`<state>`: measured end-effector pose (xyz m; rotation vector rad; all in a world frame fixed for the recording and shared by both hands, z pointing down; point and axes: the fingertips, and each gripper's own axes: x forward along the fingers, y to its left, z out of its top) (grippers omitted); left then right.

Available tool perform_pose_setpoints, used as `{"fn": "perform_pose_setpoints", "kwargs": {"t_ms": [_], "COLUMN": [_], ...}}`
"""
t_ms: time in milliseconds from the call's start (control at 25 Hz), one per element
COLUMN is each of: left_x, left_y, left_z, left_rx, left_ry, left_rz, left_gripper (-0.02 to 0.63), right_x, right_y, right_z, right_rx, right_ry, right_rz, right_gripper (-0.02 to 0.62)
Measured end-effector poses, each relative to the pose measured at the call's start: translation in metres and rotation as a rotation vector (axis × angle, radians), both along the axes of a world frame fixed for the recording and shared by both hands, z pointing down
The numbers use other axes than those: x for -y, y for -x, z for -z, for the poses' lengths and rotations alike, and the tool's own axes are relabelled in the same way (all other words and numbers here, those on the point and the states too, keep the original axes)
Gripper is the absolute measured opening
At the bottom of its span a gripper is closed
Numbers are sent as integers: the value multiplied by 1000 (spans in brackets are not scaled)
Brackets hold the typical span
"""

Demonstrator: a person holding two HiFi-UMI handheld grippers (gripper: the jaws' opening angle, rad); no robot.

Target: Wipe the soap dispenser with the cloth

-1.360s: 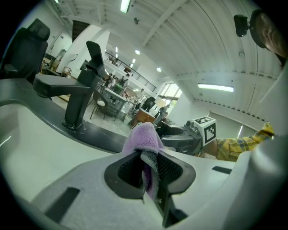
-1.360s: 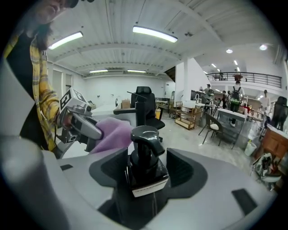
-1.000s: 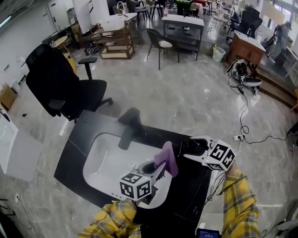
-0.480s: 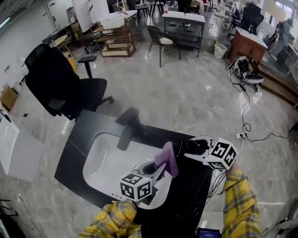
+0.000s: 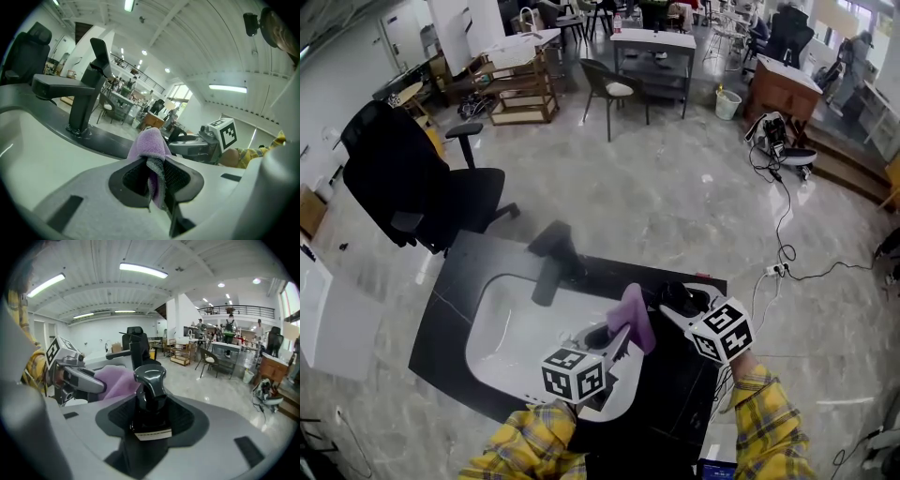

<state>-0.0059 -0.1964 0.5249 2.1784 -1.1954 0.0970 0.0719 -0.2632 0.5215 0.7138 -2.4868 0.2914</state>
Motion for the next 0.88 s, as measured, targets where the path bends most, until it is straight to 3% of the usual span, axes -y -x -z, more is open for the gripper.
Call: {"fn": "perform_pose_setpoints", "kwargs": {"t_ms": [280,640,760,880], "left_x": [-10,-20,-21,-22], "left_y": [9,19,19,15], "left_z": [7,11,10,10], "left_rx": [1,-13,-18,-27], "left_ry": [-15,-19,-18,-15], "left_rz": [11,6,-2,-17], "left_gripper": [64,64,64,64], "right_x": [0,-7,-8,-10], "right_y": [-11,-11,-7,-3], "right_z": [-1,0,-2,0], "right_rx": [21,60,59,42], "right_ry": [9,20,19,12], "right_rz": [-313,-604,-628,-523], "right_gripper": [190,186,186,187]}}
